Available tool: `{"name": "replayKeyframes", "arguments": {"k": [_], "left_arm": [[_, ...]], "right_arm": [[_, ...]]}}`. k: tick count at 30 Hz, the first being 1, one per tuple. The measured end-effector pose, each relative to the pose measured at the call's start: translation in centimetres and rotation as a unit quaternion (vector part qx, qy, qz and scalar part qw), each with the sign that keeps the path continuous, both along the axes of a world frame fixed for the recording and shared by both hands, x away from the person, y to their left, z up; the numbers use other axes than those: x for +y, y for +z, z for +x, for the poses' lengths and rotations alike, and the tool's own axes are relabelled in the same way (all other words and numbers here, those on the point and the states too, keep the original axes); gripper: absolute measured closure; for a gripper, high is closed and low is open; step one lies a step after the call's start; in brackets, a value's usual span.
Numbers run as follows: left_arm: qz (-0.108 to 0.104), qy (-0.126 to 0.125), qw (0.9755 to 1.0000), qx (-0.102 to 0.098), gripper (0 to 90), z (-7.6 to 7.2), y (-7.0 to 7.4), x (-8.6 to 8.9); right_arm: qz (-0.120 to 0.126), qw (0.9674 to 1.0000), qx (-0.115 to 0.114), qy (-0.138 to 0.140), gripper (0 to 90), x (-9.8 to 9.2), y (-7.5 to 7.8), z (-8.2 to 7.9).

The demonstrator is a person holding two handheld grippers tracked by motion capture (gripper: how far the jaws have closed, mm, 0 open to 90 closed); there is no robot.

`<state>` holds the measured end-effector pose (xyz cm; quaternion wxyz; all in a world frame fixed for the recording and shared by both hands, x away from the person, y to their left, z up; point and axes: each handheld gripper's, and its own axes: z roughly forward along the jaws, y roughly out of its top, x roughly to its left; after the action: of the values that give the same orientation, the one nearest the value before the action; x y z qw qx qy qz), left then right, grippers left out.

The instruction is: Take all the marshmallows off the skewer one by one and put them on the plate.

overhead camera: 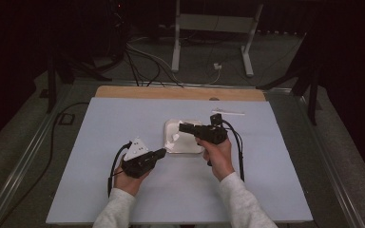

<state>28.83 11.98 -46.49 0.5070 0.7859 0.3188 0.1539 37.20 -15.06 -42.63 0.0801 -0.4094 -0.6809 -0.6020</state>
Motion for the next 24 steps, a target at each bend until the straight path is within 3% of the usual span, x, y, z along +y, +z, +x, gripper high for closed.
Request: {"name": "replayKeyframes", "arguments": {"k": [2, 4, 6, 13, 14, 15, 16, 17, 20, 24], "left_arm": [[0.010, -0.001, 1.0000, 0.002, 90.0, 0.0, -0.3, 0.0], [0.005, -0.003, 1.0000, 0.004, 90.0, 0.0, -0.4, 0.1], [0.008, -0.006, 1.0000, -0.001, 90.0, -0.1, -0.3, 0.0], [0.019, -0.004, 0.9998, 0.001, 90.0, -0.1, -0.3, 0.2], [0.043, 0.004, 0.9991, 0.002, 90.0, -0.1, -0.6, 0.2], [0.044, 0.009, 0.9990, 0.009, 90.0, -0.1, -0.9, 0.5], [0.032, 0.012, 0.9993, 0.018, 90.0, 0.0, -1.2, 0.8], [0.027, 0.017, 0.9993, 0.019, 90.0, 0.1, -1.1, 1.0], [0.015, 0.023, 0.9996, 0.011, 90.0, 0.2, -0.5, 1.2], [0.017, 0.026, 0.9995, 0.008, 90.0, 0.1, -0.3, 0.8]], "right_arm": [[0.006, 0.9999, -0.002, -0.011, 79.5, -0.3, 0.1, 0.0], [0.017, 0.9997, -0.003, -0.020, 79.6, -0.8, 0.4, 0.1], [0.004, 0.9997, -0.013, -0.020, 79.6, -1.1, 0.7, 0.1], [0.012, 0.9993, -0.012, -0.035, 80.3, -1.7, 0.8, 0.3], [0.033, 0.9977, -0.016, -0.056, 81.3, -2.3, 1.0, 0.3], [0.033, 0.9977, -0.016, -0.056, 81.3, -2.3, 1.0, 0.3], [0.050, 0.9965, -0.015, -0.066, 81.4, -3.0, 1.3, 0.5], [0.046, 0.9961, -0.021, -0.072, 81.4, -3.6, 1.7, 0.7], [0.005, 0.9971, -0.033, -0.068, 81.1, -4.4, 2.4, 0.8], [-0.027, 0.9974, -0.033, -0.058, 80.4, -3.8, 1.8, 0.9]]}}
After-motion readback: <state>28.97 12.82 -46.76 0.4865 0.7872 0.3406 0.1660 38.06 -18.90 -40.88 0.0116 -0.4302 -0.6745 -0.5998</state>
